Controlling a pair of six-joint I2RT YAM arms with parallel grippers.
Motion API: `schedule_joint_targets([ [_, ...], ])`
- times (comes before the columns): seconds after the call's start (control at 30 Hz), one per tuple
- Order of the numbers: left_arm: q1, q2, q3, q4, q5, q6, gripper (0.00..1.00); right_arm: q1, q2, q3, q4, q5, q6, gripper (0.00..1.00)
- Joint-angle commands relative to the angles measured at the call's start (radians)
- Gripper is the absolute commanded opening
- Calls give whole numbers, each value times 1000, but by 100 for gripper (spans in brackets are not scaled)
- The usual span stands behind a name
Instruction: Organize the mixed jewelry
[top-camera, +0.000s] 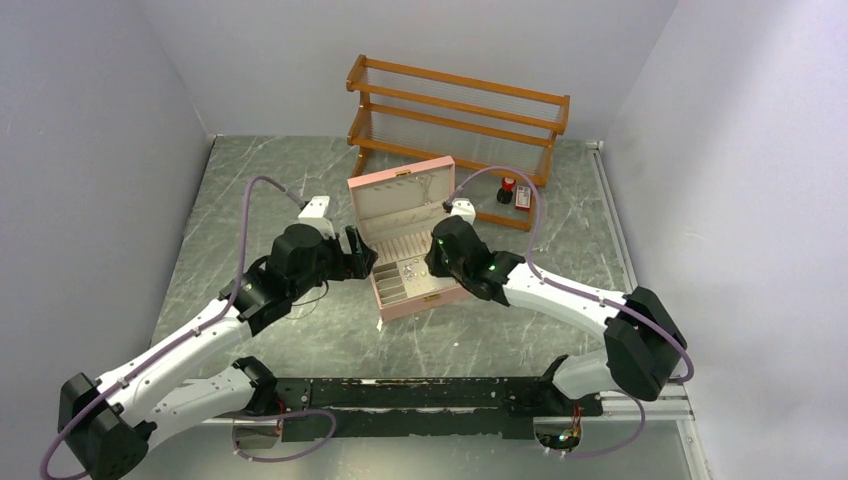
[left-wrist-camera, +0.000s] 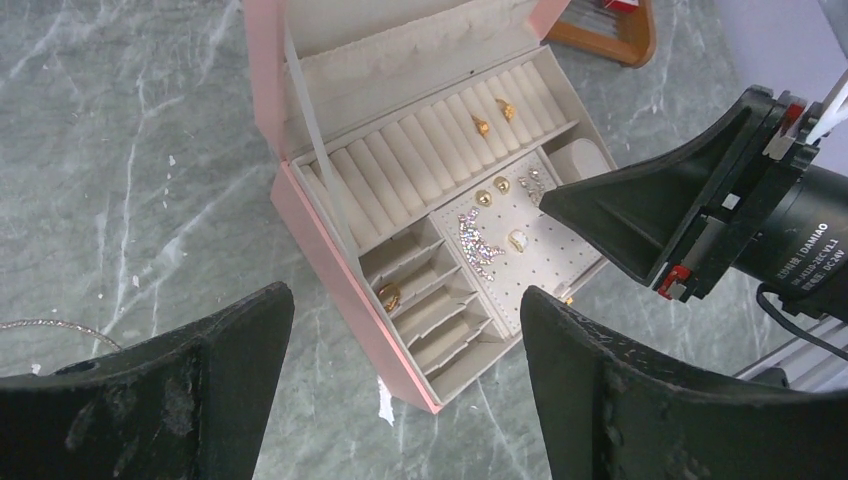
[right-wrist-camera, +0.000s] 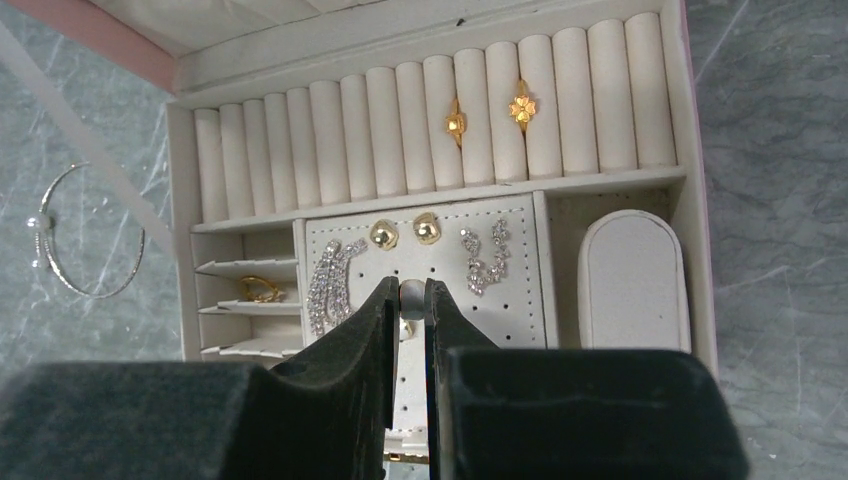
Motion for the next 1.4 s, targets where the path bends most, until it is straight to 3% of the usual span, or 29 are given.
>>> schedule_joint_targets([
  [0.0,-4,31,22,58,-21,42,88,4,37,40,-26,39,-6,9],
  [1.37,-3,65,-5,82,16,15,87,4,40,-6,-4,14,-22,8],
])
